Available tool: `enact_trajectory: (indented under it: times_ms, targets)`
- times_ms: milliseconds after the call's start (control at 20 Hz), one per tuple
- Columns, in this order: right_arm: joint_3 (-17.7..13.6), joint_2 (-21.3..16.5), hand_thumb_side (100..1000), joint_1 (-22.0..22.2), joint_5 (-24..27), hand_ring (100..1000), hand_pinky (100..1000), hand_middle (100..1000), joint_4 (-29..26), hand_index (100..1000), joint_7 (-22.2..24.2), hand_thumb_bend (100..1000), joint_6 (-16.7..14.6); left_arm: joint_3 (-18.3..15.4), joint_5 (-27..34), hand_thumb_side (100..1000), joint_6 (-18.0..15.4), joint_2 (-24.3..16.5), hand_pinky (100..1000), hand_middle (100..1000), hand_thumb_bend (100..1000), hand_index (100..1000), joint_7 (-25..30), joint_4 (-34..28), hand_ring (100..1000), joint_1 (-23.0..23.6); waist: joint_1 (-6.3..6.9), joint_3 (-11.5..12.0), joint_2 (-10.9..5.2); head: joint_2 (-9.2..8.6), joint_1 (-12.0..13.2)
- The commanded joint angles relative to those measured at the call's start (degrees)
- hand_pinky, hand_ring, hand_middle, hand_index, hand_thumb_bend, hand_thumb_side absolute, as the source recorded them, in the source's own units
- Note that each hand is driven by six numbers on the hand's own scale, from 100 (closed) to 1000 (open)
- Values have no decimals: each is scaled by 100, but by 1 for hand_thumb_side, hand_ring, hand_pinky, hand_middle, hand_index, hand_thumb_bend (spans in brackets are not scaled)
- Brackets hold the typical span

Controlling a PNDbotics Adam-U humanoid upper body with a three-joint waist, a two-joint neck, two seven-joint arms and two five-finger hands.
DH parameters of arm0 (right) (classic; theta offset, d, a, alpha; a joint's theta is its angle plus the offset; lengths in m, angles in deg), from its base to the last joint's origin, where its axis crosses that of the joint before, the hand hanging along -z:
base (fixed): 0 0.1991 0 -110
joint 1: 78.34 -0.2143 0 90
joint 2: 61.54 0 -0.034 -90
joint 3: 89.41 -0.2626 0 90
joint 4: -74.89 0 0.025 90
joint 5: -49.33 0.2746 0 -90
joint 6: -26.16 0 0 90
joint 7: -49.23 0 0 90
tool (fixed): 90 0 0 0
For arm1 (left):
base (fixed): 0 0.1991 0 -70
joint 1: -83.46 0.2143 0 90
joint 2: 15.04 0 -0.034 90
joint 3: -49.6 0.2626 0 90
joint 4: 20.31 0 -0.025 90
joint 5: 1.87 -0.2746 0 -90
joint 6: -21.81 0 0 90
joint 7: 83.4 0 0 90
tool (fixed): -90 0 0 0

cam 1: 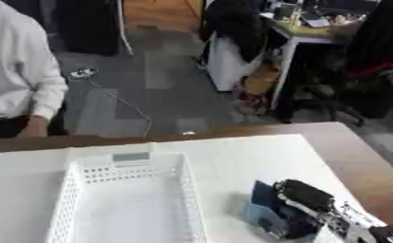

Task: Pick up objects on the table and place them in the box.

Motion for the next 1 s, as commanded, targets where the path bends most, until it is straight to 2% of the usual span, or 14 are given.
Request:
enact_trajectory:
  times_ms: [50,250,500,1000]
  targets:
    - [-17,-127,200,21,55,100,100,100,-44,100,-393,247,-75,-27,-23,843,-15,-17,461,524,691,598,25,-82,370,-94,11,-11,-86,-63,53]
    - [-4,-133,128,54,276,100,100,100,-88,100,-475,274,-216,-30,-18,843,-23,-22,461,525,690,598,27,-82,370,-84,17,-19,-88,-62,60]
    - [-46,-148,107,82,531,100,100,100,-184,100,-537,276,-292,-34,-17,843,-31,-33,462,525,689,598,19,-82,370,-66,20,-34,-99,-58,71]
    - [-243,-492,100,60,1103,100,100,100,-584,100,-624,292,50,-35,-31,843,-27,-63,463,525,689,599,9,-82,370,-17,18,-75,-146,-60,50]
